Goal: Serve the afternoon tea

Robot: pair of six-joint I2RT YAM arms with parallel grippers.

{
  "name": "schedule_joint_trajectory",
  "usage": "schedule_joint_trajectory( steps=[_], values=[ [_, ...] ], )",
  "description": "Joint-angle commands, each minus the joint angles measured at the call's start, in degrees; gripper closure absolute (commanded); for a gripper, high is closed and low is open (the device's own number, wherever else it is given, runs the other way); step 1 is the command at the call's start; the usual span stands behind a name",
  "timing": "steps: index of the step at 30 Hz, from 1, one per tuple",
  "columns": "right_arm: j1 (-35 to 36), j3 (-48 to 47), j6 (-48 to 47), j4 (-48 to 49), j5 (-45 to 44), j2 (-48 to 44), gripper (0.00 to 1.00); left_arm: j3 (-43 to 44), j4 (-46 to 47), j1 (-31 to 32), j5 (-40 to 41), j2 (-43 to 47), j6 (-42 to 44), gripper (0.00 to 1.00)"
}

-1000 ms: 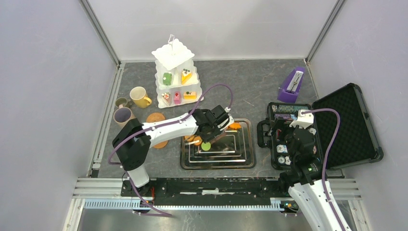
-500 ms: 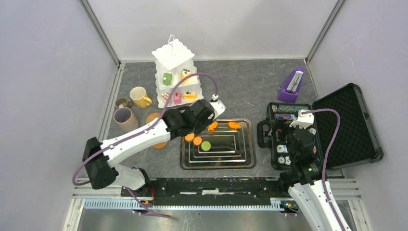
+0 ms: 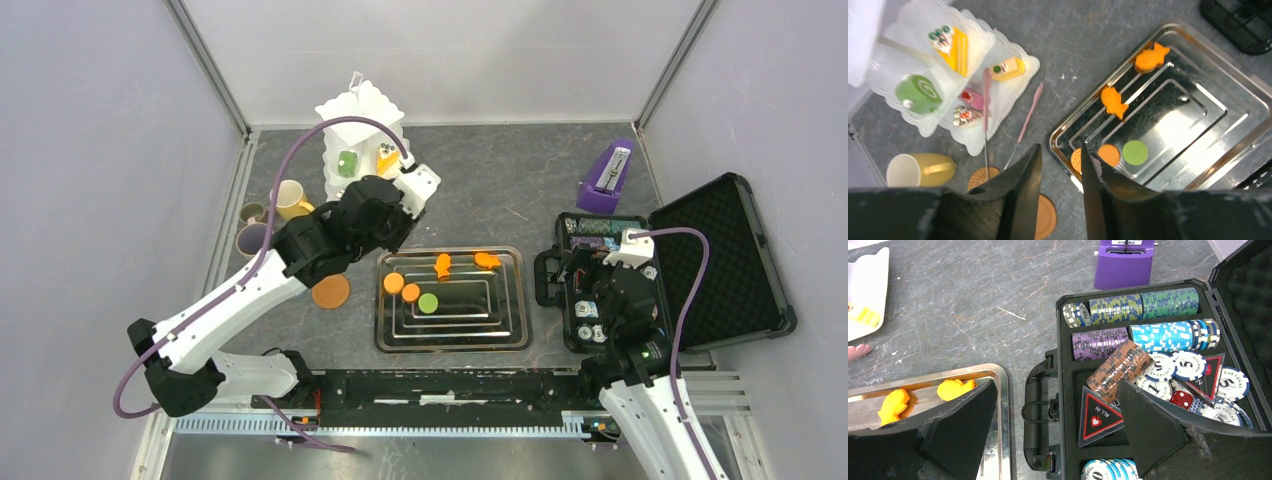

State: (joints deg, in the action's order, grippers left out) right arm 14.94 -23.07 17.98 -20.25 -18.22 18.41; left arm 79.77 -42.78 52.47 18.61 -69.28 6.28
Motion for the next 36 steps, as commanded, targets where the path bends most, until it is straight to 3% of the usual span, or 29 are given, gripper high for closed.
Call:
schedule_joint_trajectory(
  steps=[1,5,9,13,15,20,27,36],
  values=[
    [-0.1,-0.7,0.3,1.2,-0.3,-0.6,0.02,-4.1,0.2,-0.1,-1.3,-1.6,-4.4,0.54],
    [-0.1,-0.7,0.0,1.4,-0.2,-0.2,0.02,-10.9,5.7,-0.9,0.3,0.5,-8.3,0.29],
    [-0.1,-0.3,0.3,1.9,0.3,-0.2,0.02,-16.2,9.9,-3.1,7.7,-1.0,-12.3,0.20],
    [-0.1,-0.1,0.3,2.6,1.2,0.3,0.02,-11.1,6.9,-8.2,7.7,-11.4,-14.2,0.24],
    [-0.1,-0.2,0.2,2.7,1.5,0.4,0.02,-7.2,4.8,-9.6,6.6,-18.0,-11.7,0.27],
    [-0.1,-0.6,-0.2,2.0,0.9,-0.7,0.02,1.3,0.1,-11.2,12.8,-33.2,-6.5,0.30],
    [-0.1,-0.5,-0.5,0.4,-0.3,-2.8,0.02,4.3,1.8,-12.8,12.8,-41.2,-3.6,0.31],
    [-0.1,-0.2,-0.5,1.0,-0.1,-1.9,0.02,5.1,3.8,-16.6,10.8,-44.8,-0.2,0.33]
  ],
)
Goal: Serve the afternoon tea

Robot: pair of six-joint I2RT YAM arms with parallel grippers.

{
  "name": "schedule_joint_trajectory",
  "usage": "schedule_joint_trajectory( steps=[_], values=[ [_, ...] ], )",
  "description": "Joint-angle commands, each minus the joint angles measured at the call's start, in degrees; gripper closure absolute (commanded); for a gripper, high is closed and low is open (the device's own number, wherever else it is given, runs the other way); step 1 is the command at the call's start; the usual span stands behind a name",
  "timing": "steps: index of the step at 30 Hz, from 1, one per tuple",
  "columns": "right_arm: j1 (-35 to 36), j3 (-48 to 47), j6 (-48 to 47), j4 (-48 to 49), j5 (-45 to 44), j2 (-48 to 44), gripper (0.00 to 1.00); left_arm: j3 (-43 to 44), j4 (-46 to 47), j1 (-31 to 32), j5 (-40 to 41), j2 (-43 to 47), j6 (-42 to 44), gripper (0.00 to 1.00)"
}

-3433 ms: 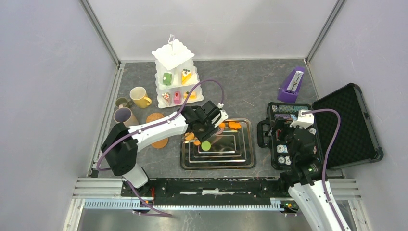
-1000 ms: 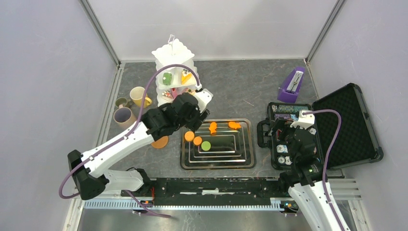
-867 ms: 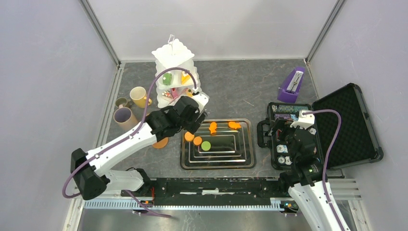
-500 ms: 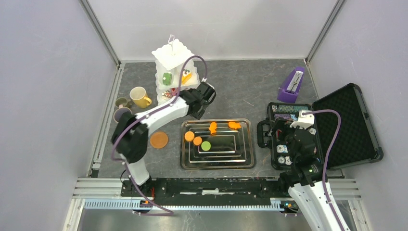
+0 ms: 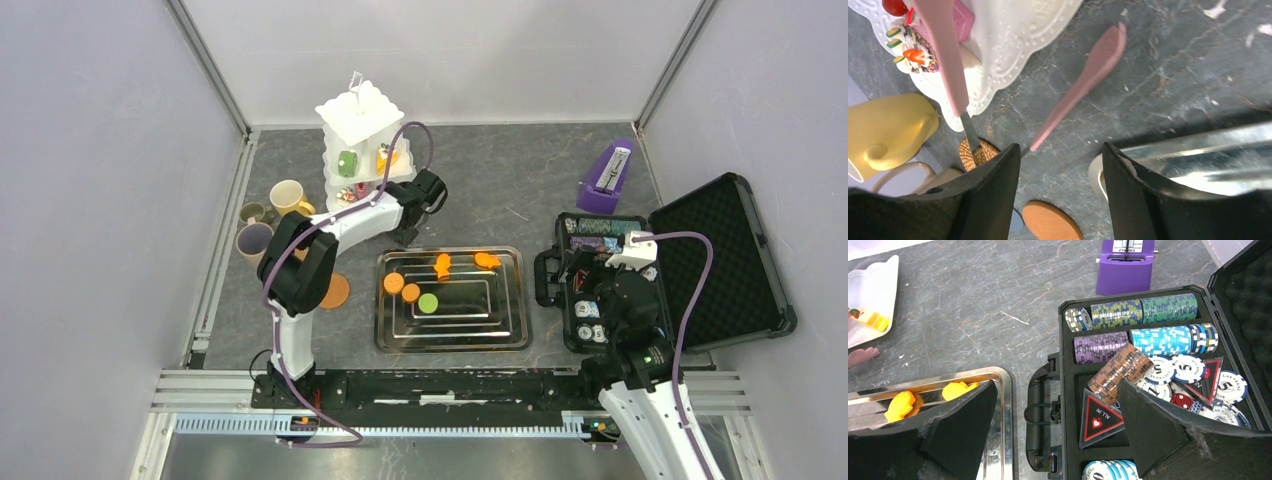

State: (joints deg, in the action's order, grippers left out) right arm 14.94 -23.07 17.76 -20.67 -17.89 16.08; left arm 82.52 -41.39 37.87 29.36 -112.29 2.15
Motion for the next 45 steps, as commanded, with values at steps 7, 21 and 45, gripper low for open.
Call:
schedule_joint_trajectory(
  steps=[7,21,45],
  values=[
    [-0.1,-0.4,-0.4,1.4,-0.2,0.8,0.02,2.6,3.3,-3.1,-1.9,-4.6,5.0,0.48],
    [0.0,-0.4,0.9,0.7,1.2,-1.5,0.02,1.6,4.9,-1.1,2.6,-5.9,5.6,0.80],
    [-0.1,-0.1,0.5,0.0,0.7,3.7,0.02,8.9,-12.8,11.6,-15.4,3.3,-7.6,0.94]
  ],
)
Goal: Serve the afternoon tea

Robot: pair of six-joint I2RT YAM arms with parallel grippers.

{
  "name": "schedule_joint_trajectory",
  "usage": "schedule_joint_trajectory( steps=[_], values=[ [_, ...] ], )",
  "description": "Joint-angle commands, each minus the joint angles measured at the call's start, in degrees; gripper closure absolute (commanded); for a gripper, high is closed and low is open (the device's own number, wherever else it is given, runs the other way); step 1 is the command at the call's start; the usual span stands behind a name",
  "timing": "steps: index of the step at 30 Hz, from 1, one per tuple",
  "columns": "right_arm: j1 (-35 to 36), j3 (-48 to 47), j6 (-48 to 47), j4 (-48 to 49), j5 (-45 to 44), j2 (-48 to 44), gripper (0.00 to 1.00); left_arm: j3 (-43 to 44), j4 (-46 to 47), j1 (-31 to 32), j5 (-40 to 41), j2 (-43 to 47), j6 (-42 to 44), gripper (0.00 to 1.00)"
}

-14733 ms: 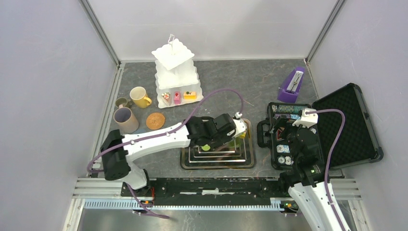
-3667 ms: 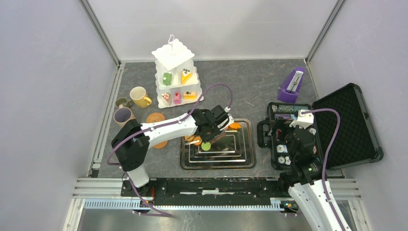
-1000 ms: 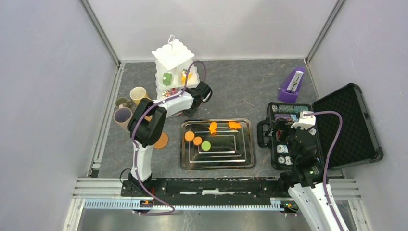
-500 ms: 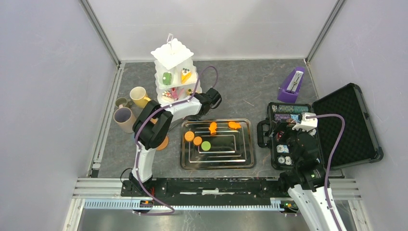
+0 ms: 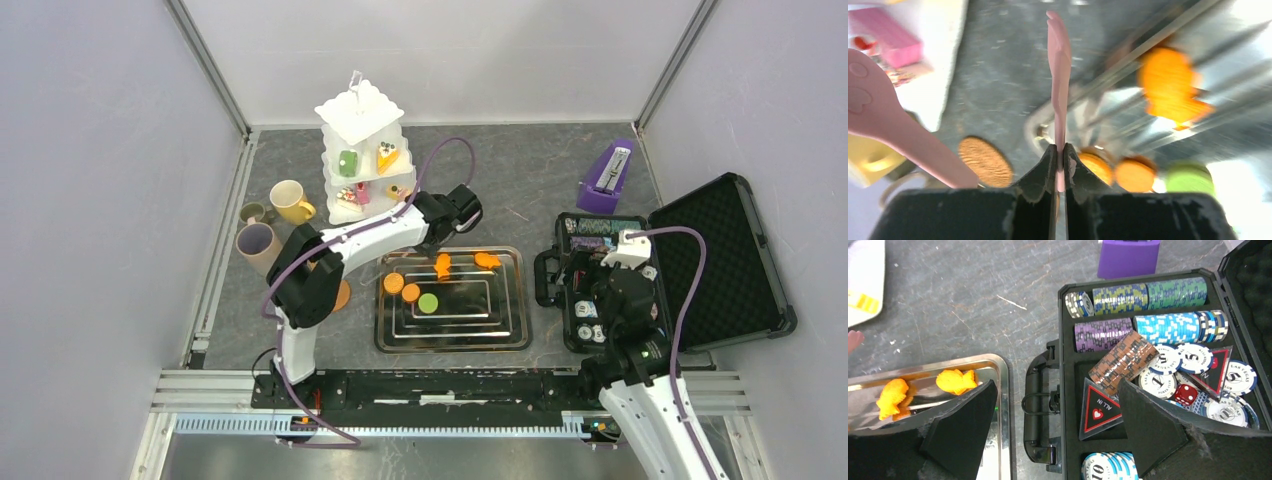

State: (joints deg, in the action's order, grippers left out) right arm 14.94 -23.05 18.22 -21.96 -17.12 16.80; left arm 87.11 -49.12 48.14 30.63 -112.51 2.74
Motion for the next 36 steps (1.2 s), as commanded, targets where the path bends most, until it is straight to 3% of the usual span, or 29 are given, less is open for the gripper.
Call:
schedule_joint_trajectory(
  steps=[1,8,15,17,22,24,36],
  values=[
    [-0.1,0.0,-0.8,1.9,0.3,3.6,0.02,5.6,-5.0,1.3,-19.1,3.2,-9.0,0.94],
    [-0.1,1.4,-1.9,4.0,4.9,6.8,0.02,26.8,-8.9,1.2,-31.6,-10.4,-9.7,0.96],
    [-0.1,-0.5,-2.7,4.2,8.8,8.4,0.02,62.0,-20.2,0.2,-34.2,-29.6,-8.0,0.92],
    [-0.1,1.8,-3.0,6.2,8.0,7.8,0.02,61.4,-18.9,0.1,-29.6,-29.6,-3.1,0.89],
    [-0.1,2.2,-3.3,6.0,9.8,8.1,0.02,50.4,-16.1,-0.1,-17.8,-25.6,9.0,0.90],
    [-0.1,2.3,-3.3,6.4,9.8,8.0,0.02,50.6,-17.8,-0.5,-15.6,-26.5,11.1,0.91],
    [-0.1,2.1,-3.4,6.3,9.7,8.5,0.02,54.7,-18.6,-4.5,-24.0,-30.9,5.0,0.85]
  ],
)
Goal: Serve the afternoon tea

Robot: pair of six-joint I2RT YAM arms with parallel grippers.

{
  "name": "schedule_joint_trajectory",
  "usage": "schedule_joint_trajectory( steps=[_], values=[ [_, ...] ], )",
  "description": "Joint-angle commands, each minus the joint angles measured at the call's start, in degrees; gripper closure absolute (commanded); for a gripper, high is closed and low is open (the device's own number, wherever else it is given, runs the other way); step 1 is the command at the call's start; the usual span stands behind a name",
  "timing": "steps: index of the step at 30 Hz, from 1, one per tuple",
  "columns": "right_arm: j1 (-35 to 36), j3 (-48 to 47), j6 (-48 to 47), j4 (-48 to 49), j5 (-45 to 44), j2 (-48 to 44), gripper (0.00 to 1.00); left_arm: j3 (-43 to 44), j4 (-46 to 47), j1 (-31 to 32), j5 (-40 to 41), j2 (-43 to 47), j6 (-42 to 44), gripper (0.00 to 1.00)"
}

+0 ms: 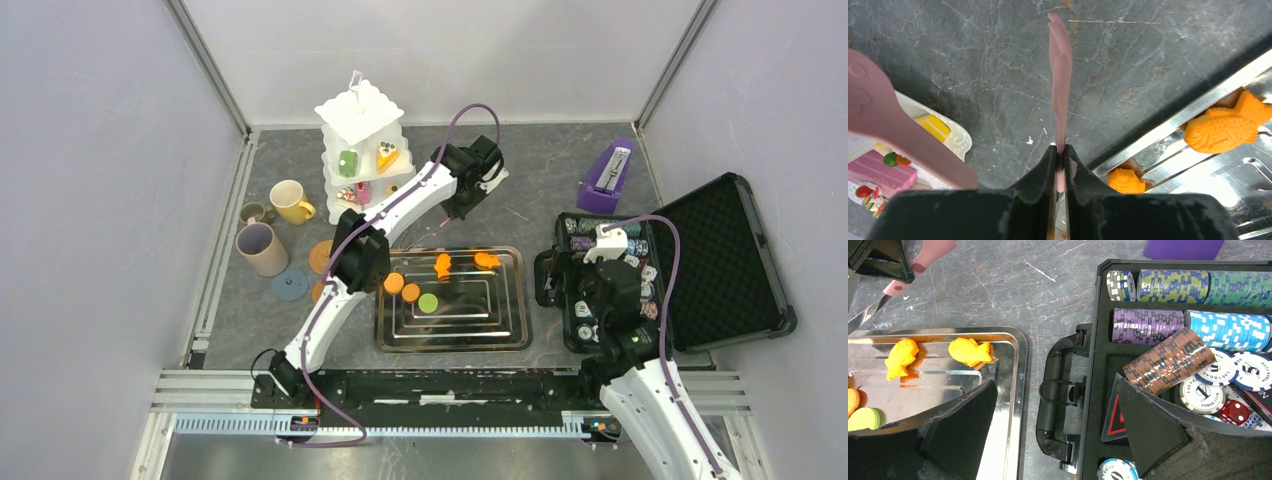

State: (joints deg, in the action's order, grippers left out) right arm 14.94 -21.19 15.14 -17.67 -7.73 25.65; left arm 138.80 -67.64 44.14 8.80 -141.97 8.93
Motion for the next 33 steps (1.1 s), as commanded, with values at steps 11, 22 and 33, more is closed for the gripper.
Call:
schedule_joint_trajectory(
  steps=[11,22,33],
  values=[
    [-0.1,1.1,0.0,2.8,0.2,-0.3,0.02,4.6,1.3,-2.0,-5.5,-3.2,-8.3,0.79],
    [-0.1,2.8,1.0,5.6,1.8,0.9,0.02,-1.9,7.0,-2.0,-2.7,8.5,-12.2,0.24],
    [-0.1,1.6,-1.0,5.4,0.1,-0.5,0.02,-46.9,39.3,-5.8,-6.1,37.1,-15.5,0.00]
  ],
)
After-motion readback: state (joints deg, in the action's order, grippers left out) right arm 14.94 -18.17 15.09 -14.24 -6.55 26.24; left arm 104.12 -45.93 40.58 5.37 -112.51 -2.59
